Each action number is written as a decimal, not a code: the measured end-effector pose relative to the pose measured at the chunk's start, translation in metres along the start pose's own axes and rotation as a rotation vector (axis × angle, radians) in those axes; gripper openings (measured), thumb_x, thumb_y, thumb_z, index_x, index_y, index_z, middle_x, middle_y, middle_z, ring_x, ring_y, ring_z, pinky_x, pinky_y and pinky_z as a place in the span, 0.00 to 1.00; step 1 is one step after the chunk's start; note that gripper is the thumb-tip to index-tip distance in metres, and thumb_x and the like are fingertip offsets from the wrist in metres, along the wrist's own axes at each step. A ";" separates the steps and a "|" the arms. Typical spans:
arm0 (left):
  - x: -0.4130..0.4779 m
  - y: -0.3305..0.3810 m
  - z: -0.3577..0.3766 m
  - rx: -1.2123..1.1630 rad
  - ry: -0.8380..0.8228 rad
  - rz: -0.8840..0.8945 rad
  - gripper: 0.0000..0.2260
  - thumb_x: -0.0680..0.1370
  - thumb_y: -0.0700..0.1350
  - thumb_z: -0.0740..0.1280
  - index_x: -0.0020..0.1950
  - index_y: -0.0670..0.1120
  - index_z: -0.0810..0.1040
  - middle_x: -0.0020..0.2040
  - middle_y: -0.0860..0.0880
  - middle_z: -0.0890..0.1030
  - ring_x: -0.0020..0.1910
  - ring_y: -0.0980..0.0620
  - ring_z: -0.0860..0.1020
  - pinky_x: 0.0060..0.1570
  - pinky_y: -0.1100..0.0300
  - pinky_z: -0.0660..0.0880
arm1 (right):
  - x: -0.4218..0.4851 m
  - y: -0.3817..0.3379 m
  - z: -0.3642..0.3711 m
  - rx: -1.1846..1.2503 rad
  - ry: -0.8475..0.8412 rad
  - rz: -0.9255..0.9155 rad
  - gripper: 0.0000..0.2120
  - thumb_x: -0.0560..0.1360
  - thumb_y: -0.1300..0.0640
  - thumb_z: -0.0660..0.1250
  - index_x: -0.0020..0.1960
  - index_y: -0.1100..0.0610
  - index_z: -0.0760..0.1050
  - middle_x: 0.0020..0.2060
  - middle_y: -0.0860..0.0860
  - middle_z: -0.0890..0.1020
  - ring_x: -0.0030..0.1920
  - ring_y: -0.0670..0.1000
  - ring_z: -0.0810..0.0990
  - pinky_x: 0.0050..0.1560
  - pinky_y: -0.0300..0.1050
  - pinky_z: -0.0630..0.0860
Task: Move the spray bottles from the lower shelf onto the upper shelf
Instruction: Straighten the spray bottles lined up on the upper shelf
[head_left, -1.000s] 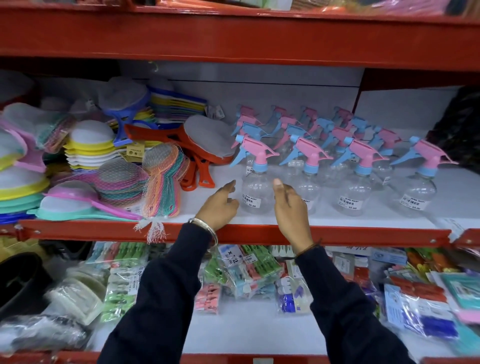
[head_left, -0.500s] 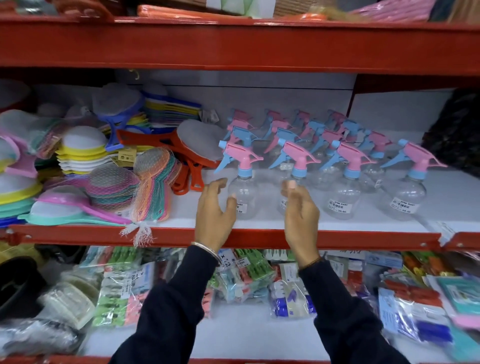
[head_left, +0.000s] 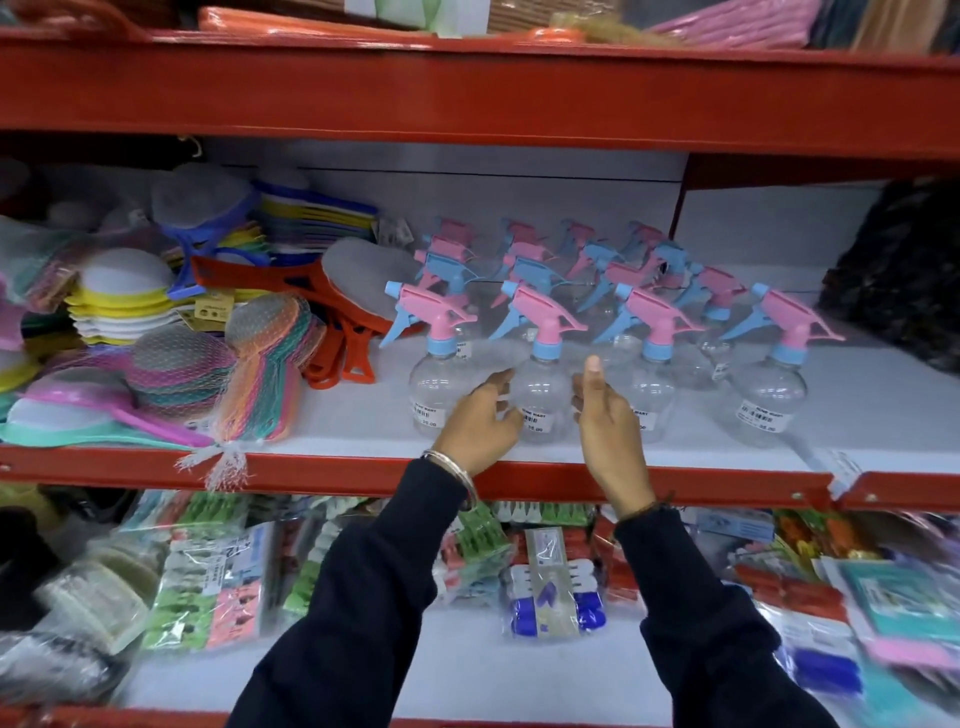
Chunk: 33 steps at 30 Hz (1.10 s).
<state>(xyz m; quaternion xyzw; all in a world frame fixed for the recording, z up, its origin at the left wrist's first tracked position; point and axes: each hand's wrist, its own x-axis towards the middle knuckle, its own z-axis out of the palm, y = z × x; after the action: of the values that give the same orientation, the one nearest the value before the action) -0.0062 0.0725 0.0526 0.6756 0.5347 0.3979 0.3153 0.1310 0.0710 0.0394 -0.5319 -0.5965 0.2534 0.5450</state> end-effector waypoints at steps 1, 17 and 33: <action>-0.002 0.000 0.001 -0.006 0.005 0.005 0.23 0.78 0.40 0.60 0.73 0.45 0.61 0.68 0.45 0.70 0.64 0.50 0.71 0.58 0.63 0.67 | 0.000 0.001 -0.001 0.014 -0.018 0.007 0.40 0.72 0.28 0.42 0.49 0.60 0.77 0.47 0.62 0.83 0.49 0.56 0.80 0.54 0.54 0.75; 0.014 0.054 0.081 -0.108 -0.082 0.020 0.24 0.77 0.43 0.62 0.72 0.45 0.60 0.69 0.47 0.68 0.64 0.51 0.70 0.60 0.58 0.69 | 0.003 0.030 -0.088 0.186 0.158 0.006 0.23 0.79 0.42 0.49 0.68 0.51 0.66 0.61 0.41 0.70 0.61 0.39 0.68 0.57 0.30 0.62; -0.002 0.068 0.116 -0.008 0.249 0.111 0.21 0.76 0.43 0.64 0.68 0.46 0.65 0.66 0.49 0.68 0.63 0.55 0.68 0.64 0.59 0.66 | 0.008 0.044 -0.123 0.306 0.160 0.038 0.30 0.75 0.33 0.50 0.61 0.54 0.75 0.62 0.52 0.78 0.62 0.48 0.76 0.67 0.54 0.70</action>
<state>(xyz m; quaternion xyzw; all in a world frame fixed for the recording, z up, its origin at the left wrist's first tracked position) 0.1277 0.0549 0.0540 0.6484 0.5299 0.4975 0.2265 0.2613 0.0574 0.0375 -0.4727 -0.4954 0.3082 0.6605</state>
